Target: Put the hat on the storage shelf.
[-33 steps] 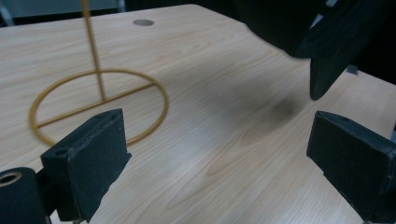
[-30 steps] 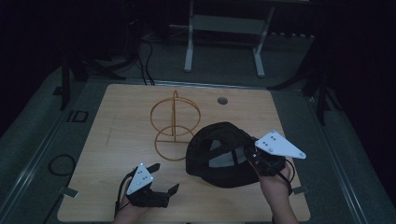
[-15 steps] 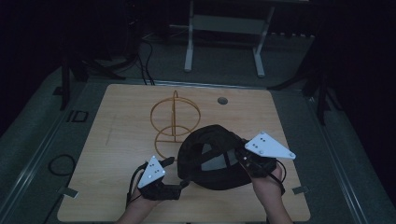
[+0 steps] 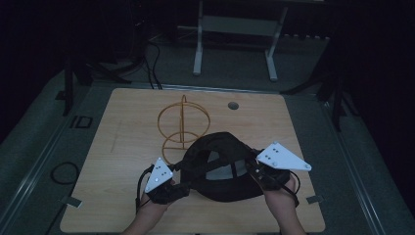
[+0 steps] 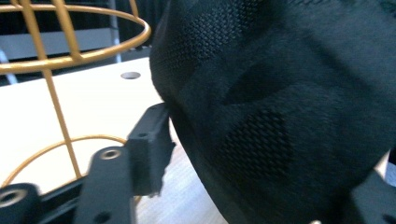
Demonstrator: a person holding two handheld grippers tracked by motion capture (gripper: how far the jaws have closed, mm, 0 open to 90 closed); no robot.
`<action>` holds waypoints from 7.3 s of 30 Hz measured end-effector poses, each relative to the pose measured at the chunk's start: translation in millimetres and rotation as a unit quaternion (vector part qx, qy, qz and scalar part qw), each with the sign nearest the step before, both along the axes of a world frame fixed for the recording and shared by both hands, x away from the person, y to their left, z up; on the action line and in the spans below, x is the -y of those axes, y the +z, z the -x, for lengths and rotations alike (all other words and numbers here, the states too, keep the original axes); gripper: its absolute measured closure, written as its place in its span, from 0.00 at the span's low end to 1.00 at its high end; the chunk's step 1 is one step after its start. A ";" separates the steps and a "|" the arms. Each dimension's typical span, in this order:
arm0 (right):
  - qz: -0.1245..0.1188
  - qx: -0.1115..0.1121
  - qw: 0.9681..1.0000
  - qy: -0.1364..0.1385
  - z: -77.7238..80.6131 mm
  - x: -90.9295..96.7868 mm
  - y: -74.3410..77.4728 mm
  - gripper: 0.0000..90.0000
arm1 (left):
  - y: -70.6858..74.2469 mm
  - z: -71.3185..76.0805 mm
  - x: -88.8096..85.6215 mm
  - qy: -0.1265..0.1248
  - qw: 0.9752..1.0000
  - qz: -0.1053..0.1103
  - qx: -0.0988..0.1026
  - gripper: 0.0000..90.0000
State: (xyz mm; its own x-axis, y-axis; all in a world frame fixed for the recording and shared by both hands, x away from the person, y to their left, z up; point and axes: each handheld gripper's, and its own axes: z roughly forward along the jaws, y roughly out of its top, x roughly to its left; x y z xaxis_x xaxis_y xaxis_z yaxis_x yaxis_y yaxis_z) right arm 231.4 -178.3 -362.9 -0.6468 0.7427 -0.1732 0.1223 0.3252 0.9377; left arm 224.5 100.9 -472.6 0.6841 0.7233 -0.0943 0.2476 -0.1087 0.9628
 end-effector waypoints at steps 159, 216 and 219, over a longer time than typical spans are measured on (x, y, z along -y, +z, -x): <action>-0.010 0.024 0.990 0.136 17.9 73.1 -11.4 0.98 | 35.4 5.7 -40.9 -0.090 0.993 -0.035 0.070 0.74; 0.008 0.015 0.995 0.101 -109.5 -42.0 41.8 0.98 | -57.8 21.4 -104.5 0.074 0.996 -0.054 0.005 0.03; 0.015 0.005 0.994 0.111 -112.4 -53.9 35.8 0.98 | -58.2 21.6 -103.9 0.072 0.996 -0.055 0.006 0.03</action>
State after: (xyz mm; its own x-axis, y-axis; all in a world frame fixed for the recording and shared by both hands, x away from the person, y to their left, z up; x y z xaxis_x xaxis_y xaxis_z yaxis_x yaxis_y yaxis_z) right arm 343.8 -124.4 -327.1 -0.7921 0.5767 -0.1998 0.0361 0.3711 0.9279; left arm 202.8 204.8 -530.8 0.5731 0.8195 -0.0017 0.2568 -0.1776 0.9500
